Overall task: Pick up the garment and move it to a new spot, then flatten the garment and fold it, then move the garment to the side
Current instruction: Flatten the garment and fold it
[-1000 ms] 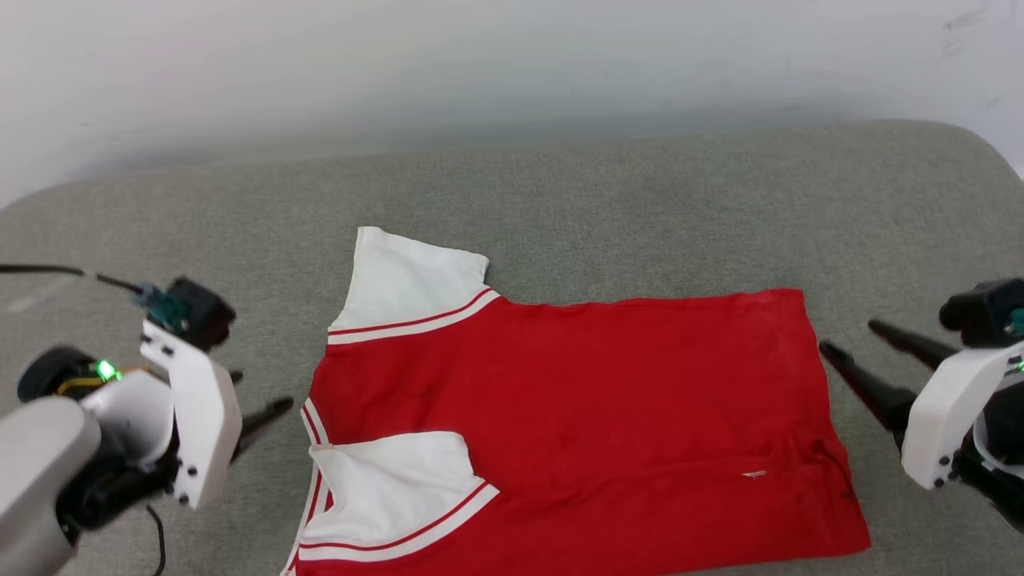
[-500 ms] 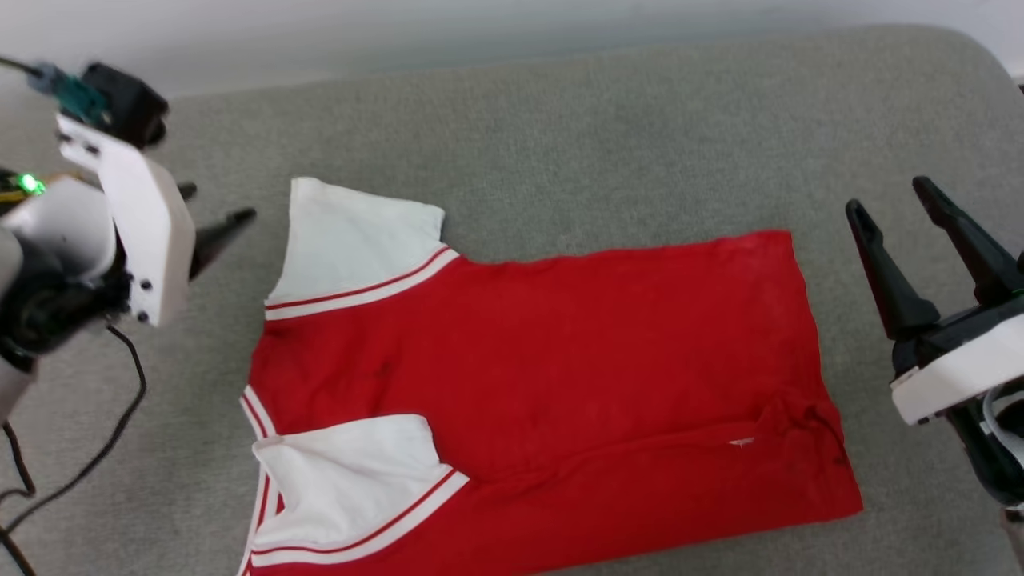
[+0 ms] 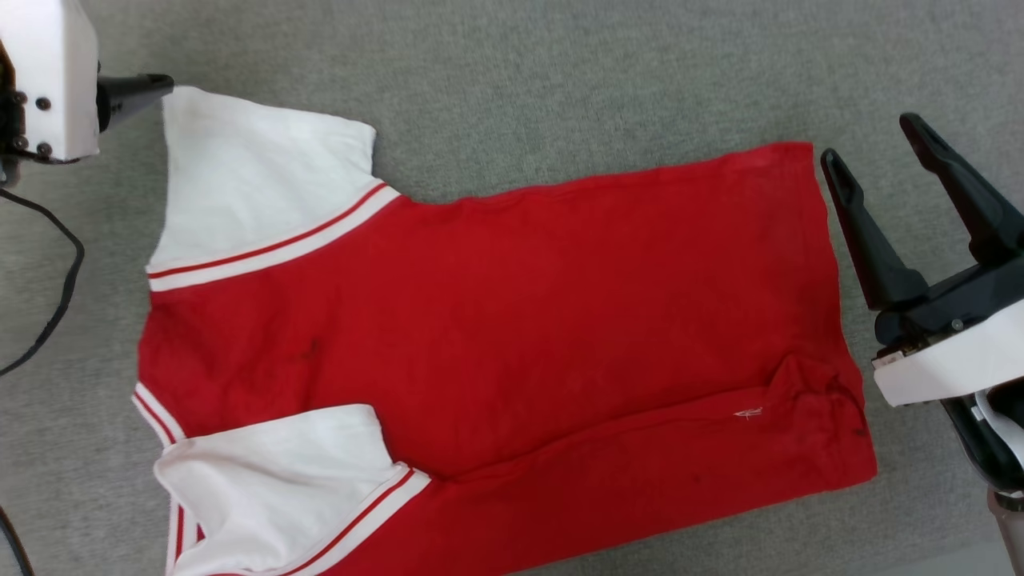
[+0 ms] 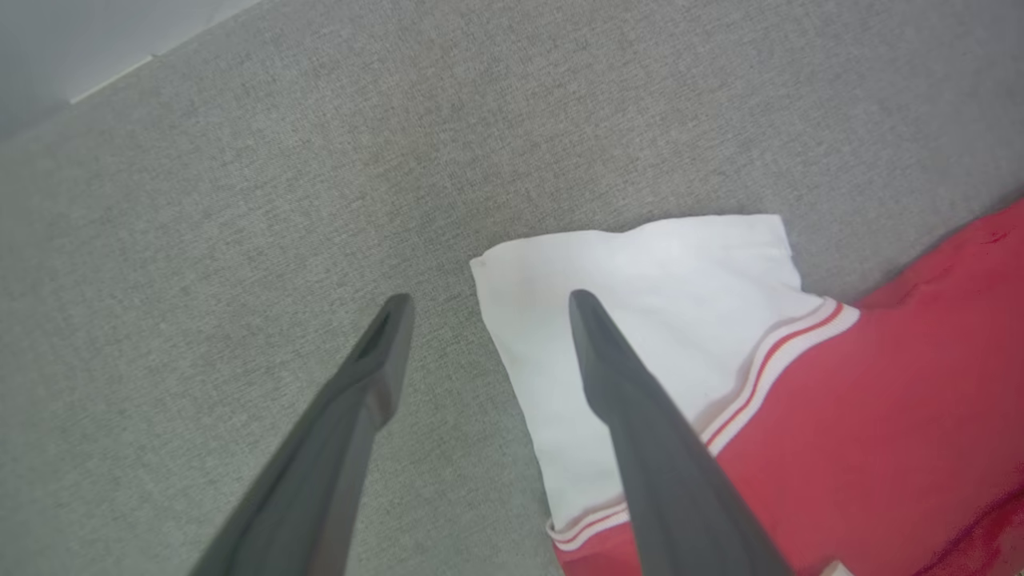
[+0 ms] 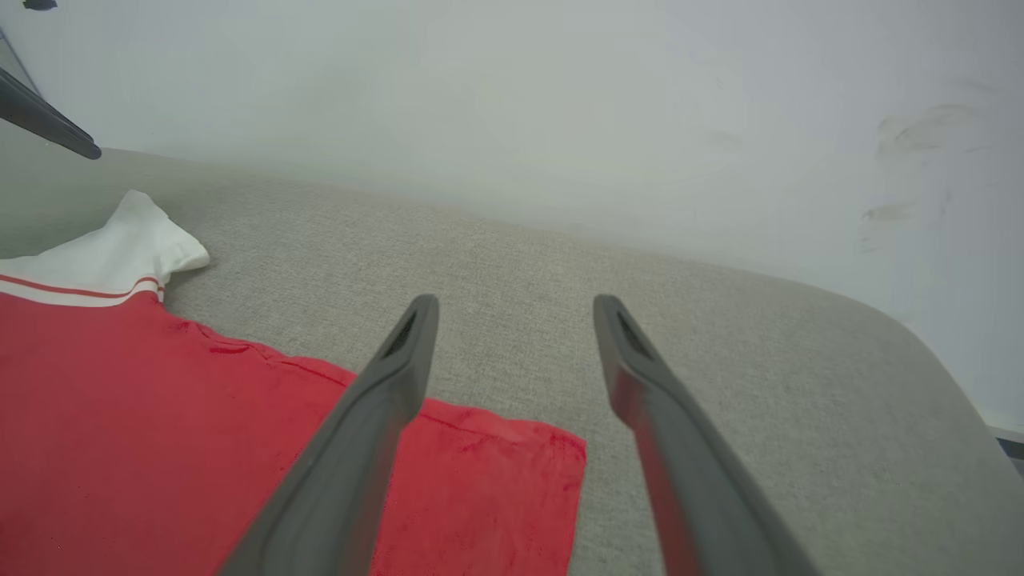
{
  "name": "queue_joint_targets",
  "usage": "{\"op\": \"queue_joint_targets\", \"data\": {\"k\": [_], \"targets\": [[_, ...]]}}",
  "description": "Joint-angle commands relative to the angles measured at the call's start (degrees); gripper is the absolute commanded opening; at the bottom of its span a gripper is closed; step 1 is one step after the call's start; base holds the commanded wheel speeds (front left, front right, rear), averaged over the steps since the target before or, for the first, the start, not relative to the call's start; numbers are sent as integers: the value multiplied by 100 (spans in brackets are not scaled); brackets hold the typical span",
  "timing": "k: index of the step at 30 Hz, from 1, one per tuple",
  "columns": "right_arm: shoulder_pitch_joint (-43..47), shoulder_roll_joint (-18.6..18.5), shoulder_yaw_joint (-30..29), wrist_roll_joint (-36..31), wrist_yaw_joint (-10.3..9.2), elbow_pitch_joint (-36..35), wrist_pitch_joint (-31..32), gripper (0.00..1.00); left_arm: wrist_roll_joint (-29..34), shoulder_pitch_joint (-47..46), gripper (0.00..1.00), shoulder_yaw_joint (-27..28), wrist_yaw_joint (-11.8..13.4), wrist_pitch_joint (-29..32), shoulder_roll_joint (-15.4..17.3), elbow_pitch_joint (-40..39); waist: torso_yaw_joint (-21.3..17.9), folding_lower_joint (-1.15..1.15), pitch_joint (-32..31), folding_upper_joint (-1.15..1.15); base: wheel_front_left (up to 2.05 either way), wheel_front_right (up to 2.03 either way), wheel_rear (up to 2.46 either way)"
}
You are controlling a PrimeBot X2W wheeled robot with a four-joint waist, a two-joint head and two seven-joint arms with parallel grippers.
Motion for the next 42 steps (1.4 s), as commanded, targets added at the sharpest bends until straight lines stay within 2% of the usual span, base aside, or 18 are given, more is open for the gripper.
{"op": "queue_joint_targets", "data": {"k": [1, 8, 13, 14, 15, 19, 25, 28, 34, 38, 42], "targets": [[-119, 8, 17, -35, -2, -46, 14, 100, 40, -125, 100, -37, 39, 81, -37, 61, -146, -1, 310, 0, 0, 0, 0], [-314, -13, 121, -88, -3, -28, 18, 100, 275, -319, 100, -385, -131, 501, -208, 434, -183, -1, 615, 0, 0, 0, 0], [-402, -16, 140, -69, -2, 68, -3, 100, 332, -38, 100, -704, -322, 625, -295, 594, -156, -1, 640, 0, 0, 0, 0], [-417, -31, 130, -59, -3, 92, -6, 100, 302, 16, 41, -712, -338, 587, -335, 600, -140, -1, 621, 0, 0, 0, 0], [-431, -48, 114, -52, -3, 110, 8, 100, 281, 50, 0, -726, -375, 558, -369, 612, -116, -1, 592, 0, 0, 0, 0], [-618, -193, 60, -83, -3, 128, 95, 100, 335, 2, 0, -688, -436, 331, -375, 648, -49, -1, 410, 0, 0, 0, 0], [-1100, -687, 115, 3, -3, 158, 547, 100, 425, -82, 0, -662, -548, -209, -493, 544, 116, -1, -6, 0, 0, 0, 0], [-1427, -1113, 430, 220, -3, 230, 1211, 100, 412, -24, 0, -734, -579, -378, -520, 423, 211, -1, -200, 0, 0, 0, 0], [-2160, -1980, 1360, 1205, -3, 633, 3165, 100, 457, 45, 0, -966, -603, -565, -555, 95, 412, -1, -417, 0, 0, 0, 0], [-2631, -2327, 1999, 1877, -3, 918, 4387, 100, 480, 35, 0, -1072, -609, -695, -555, -112, 526, -1, -433, 0, 0, 0, 0], [-3046, -2311, 2361, 2326, -3, 1311, 5201, 100, 481, -58, 0, -1174, -611, -774, -527, -339, 627, -1, -361, 0, 0, 0, 0]]}}
